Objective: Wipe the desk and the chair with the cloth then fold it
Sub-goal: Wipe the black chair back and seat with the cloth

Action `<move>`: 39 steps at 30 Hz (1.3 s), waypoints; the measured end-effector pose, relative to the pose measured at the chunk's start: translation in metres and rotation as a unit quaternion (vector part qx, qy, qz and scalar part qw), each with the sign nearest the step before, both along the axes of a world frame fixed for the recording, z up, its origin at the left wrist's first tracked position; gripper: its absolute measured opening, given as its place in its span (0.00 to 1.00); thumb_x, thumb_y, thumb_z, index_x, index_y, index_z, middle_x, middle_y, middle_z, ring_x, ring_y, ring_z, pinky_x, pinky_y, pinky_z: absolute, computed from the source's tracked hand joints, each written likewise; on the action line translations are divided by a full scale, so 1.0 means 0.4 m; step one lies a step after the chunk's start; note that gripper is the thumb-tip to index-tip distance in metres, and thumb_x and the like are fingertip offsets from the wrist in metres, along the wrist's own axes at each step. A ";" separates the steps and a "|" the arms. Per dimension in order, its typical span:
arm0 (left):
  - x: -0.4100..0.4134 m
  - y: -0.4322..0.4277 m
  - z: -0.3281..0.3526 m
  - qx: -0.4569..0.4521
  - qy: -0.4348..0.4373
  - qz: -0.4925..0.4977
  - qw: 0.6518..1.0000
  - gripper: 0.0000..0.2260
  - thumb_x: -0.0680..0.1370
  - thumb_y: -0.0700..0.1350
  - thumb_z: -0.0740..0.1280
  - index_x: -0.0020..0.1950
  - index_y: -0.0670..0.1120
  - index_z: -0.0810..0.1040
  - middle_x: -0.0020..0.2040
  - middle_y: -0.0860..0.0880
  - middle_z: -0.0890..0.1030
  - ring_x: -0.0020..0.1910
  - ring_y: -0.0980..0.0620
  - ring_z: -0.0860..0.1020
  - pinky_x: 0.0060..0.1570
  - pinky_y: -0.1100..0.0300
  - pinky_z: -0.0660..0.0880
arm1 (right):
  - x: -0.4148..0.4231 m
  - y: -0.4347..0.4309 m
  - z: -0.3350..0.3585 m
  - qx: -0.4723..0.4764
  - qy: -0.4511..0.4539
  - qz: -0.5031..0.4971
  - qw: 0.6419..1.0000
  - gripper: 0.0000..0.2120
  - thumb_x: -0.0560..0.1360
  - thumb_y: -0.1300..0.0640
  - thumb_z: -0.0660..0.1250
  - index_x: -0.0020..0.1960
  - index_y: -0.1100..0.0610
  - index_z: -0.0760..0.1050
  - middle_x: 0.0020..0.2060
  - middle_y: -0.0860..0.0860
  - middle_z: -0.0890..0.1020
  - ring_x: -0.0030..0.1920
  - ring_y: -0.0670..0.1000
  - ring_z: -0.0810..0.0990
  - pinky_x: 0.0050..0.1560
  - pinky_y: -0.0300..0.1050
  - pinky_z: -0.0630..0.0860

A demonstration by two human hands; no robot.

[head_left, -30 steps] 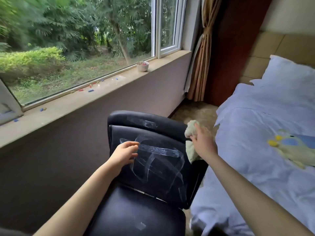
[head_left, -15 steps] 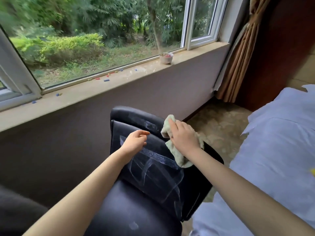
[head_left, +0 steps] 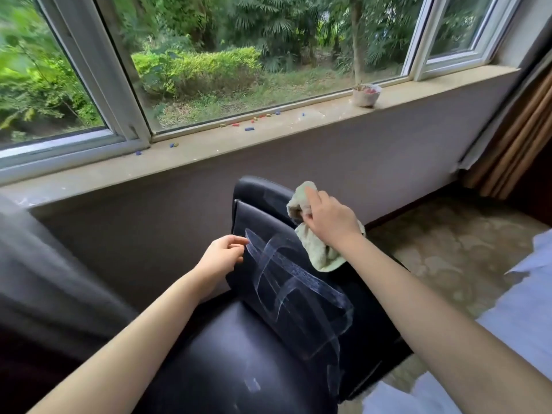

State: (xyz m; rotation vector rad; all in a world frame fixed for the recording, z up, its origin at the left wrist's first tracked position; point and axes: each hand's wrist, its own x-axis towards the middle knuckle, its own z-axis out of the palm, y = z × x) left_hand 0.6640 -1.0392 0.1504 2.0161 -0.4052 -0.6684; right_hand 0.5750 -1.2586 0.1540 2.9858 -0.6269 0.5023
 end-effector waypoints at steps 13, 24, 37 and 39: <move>0.024 -0.163 0.011 0.007 -0.073 -0.031 0.997 0.22 0.76 0.37 0.57 0.70 0.47 0.67 0.62 0.45 0.72 0.47 0.50 0.75 0.48 0.58 0.71 | -0.399 -0.009 -0.075 -0.046 -0.082 -0.053 0.994 0.28 0.71 0.46 0.55 0.66 0.61 0.66 0.48 0.60 0.79 0.37 0.58 0.80 0.22 0.45 0.73; 0.205 -0.139 0.066 0.146 -0.248 -0.075 0.955 0.33 0.73 0.32 0.54 0.76 0.54 0.58 0.77 0.46 0.52 0.75 0.42 0.53 0.71 0.52 0.56 | -0.290 -0.077 -0.072 -0.027 -0.105 -0.022 0.994 0.26 0.70 0.48 0.57 0.64 0.60 0.68 0.48 0.57 0.81 0.41 0.58 0.82 0.24 0.45 0.74; 0.483 0.133 -0.002 0.217 -0.275 0.002 0.936 0.37 0.72 0.30 0.56 0.77 0.55 0.54 0.78 0.47 0.51 0.74 0.39 0.56 0.66 0.49 0.64 | 0.095 -0.050 -0.043 0.124 -0.120 -0.172 0.970 0.13 0.79 0.47 0.53 0.43 0.57 0.64 0.40 0.58 0.78 0.38 0.60 0.73 0.36 0.47 0.64; 0.518 0.176 0.001 0.208 -0.284 0.005 0.936 0.37 0.70 0.30 0.56 0.77 0.53 0.57 0.77 0.46 0.55 0.74 0.42 0.58 0.68 0.50 0.63 | 0.149 -0.031 -0.038 0.132 -0.115 -0.189 0.966 0.13 0.79 0.49 0.54 0.43 0.58 0.64 0.42 0.59 0.78 0.41 0.61 0.74 0.38 0.48 0.64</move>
